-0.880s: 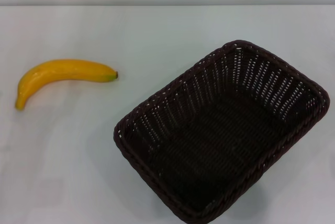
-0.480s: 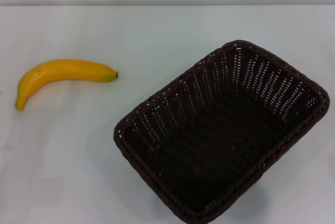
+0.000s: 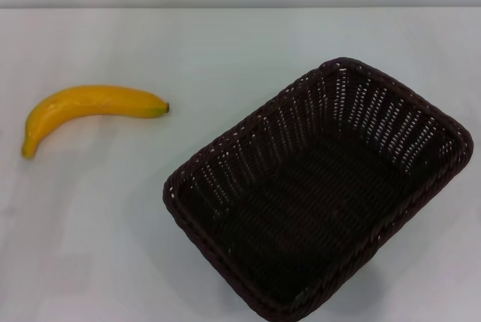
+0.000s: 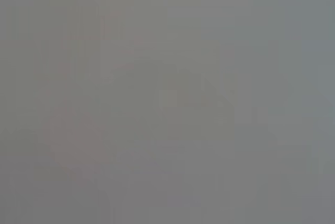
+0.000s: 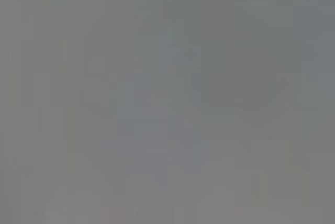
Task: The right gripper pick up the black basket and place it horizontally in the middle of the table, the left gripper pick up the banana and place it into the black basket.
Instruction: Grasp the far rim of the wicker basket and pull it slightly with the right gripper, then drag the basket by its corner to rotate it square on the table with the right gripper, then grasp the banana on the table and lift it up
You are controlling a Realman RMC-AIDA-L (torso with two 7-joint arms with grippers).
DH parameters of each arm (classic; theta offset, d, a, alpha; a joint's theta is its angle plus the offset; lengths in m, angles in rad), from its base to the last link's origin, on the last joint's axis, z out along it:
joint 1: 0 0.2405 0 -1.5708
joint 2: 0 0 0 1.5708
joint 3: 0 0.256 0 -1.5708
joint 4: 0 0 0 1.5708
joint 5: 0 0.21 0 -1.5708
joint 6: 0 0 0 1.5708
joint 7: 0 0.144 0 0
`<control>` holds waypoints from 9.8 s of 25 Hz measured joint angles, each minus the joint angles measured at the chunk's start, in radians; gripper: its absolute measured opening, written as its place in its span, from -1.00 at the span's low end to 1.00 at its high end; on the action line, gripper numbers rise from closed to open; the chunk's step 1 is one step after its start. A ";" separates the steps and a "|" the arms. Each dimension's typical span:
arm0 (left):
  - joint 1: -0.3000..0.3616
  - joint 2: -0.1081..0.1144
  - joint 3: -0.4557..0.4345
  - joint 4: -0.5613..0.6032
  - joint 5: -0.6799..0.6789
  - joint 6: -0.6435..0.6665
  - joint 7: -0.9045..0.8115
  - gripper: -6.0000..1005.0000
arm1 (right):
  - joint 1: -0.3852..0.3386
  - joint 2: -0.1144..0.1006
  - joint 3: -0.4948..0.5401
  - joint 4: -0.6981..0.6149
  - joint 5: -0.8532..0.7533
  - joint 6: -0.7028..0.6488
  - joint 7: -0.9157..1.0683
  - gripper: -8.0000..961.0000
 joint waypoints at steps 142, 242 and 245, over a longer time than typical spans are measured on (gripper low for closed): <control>-0.001 0.006 0.000 0.082 0.017 0.137 -0.001 0.67 | 0.392 0.019 -0.807 -1.015 -1.275 0.299 2.434 -0.63; 0.080 0.164 -0.008 0.955 1.148 0.387 -1.453 0.62 | -0.092 0.000 -1.071 -1.049 -1.330 -1.289 1.650 0.81; 0.034 0.183 -0.008 0.980 1.265 0.367 -1.523 0.61 | -0.094 0.000 -1.110 -1.009 -1.333 -1.408 1.649 0.81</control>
